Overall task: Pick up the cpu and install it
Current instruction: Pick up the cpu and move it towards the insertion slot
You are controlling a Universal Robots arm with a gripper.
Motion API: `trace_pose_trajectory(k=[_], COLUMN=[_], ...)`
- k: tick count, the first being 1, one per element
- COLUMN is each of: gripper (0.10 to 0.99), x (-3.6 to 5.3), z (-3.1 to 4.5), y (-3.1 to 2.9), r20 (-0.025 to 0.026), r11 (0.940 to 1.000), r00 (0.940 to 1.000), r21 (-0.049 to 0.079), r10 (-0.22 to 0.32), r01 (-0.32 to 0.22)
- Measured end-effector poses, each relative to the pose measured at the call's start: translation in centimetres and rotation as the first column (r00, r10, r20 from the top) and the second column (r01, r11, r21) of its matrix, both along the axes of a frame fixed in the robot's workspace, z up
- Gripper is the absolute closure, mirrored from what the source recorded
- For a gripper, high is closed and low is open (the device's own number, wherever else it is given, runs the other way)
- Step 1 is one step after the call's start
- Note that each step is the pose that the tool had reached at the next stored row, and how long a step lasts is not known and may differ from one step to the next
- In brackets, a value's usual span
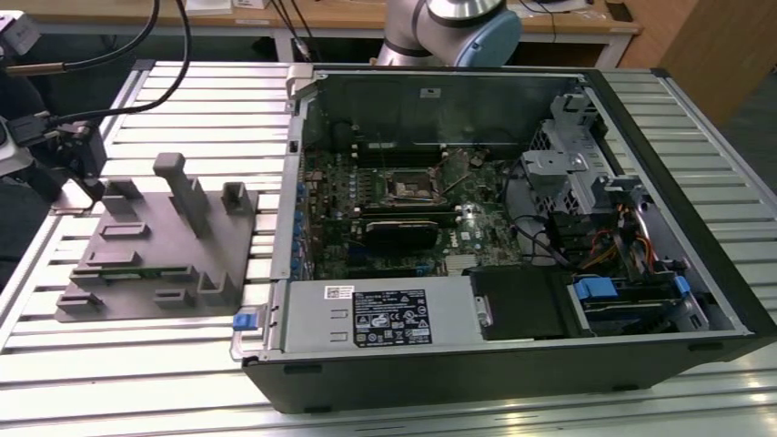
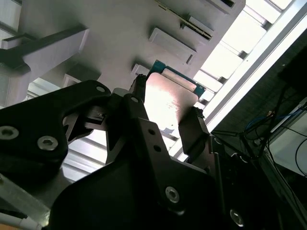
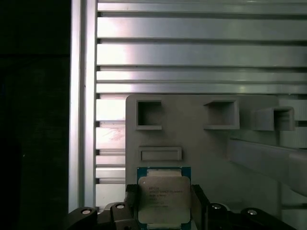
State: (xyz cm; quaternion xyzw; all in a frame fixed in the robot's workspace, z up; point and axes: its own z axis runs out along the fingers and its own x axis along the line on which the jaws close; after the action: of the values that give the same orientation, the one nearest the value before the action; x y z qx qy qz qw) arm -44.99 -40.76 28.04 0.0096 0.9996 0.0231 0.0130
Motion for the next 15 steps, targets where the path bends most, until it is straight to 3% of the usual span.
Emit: trace_pose_trajectory(k=[15], gripper=[0.557], x=[0.0], z=[1.49], y=[0.0], r20=[0.0], r11=[1.0], r00=[1.0], r21=[0.0], r10=[0.0], r01=[0.0])
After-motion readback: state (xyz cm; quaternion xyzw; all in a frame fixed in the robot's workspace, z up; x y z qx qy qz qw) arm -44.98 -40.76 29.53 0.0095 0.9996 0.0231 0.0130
